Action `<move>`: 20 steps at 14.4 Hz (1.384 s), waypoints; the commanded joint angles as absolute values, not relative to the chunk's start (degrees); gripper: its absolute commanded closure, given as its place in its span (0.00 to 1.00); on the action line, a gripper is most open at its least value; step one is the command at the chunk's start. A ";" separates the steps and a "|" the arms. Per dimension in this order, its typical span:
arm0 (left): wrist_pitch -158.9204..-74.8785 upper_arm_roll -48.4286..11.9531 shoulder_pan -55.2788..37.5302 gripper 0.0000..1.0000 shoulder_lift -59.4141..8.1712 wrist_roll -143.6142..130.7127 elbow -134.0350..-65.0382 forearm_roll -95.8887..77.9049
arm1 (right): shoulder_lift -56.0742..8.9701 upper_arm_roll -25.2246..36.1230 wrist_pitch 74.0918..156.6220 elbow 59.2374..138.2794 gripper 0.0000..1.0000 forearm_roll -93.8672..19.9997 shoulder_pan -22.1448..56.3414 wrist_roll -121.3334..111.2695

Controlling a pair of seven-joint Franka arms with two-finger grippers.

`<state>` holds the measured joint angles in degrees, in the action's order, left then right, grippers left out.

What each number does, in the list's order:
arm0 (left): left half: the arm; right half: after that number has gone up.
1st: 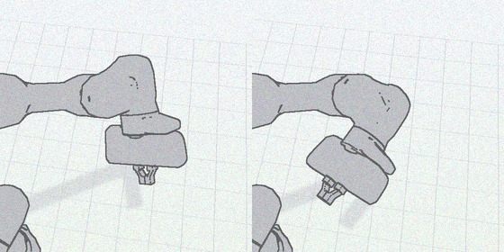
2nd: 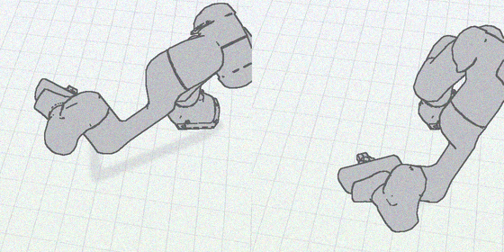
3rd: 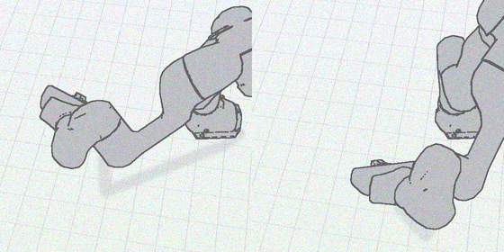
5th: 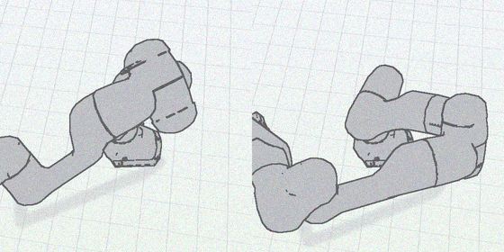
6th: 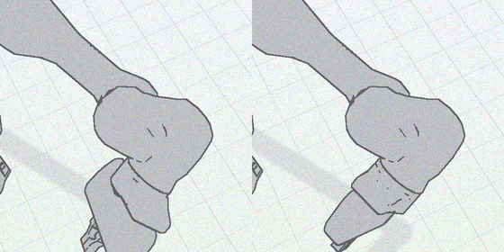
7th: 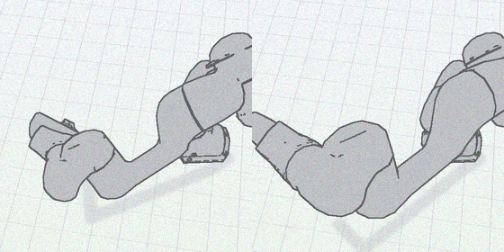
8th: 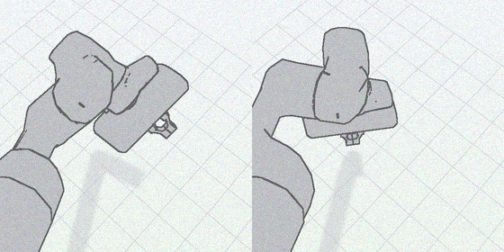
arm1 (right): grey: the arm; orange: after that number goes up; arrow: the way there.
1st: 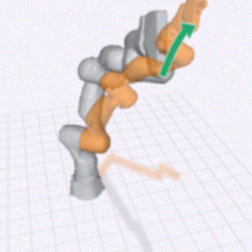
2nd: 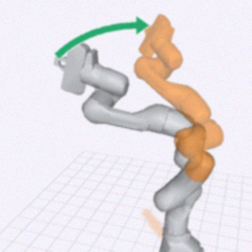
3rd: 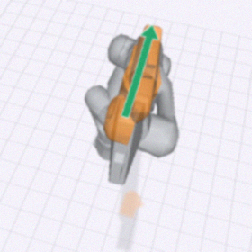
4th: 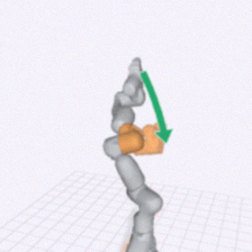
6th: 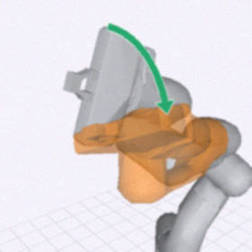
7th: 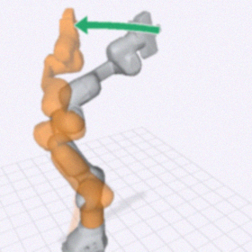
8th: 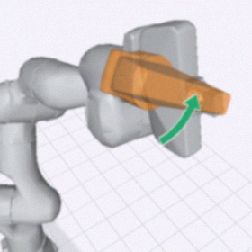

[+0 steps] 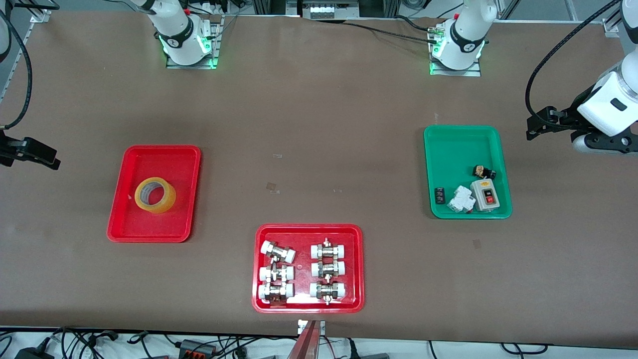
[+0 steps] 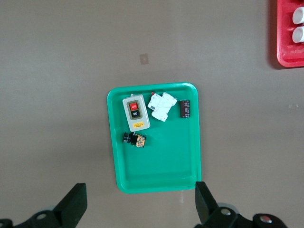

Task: Left arm passes tape to right arm into tray

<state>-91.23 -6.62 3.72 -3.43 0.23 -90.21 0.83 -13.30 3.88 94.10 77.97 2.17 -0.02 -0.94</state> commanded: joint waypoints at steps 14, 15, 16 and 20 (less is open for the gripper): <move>-91.76 -6.50 3.96 0.00 -2.46 1.05 -90.88 -0.44 | 2.46 -0.44 98.96 98.53 0.00 2.37 -3.78 -2.55; -91.76 -6.50 3.96 0.00 -2.46 1.05 -90.88 -0.44 | 1.94 -0.53 98.88 97.66 0.00 2.37 -3.69 -2.37; -91.76 -6.50 3.87 0.00 -2.46 1.05 -90.88 -0.44 | 1.93 -0.61 98.70 97.39 0.00 2.37 -3.60 -1.94; -91.76 -6.50 3.96 0.00 -2.46 1.05 -90.88 -0.44 | 2.28 -0.44 96.07 97.21 0.00 2.29 -3.69 -2.55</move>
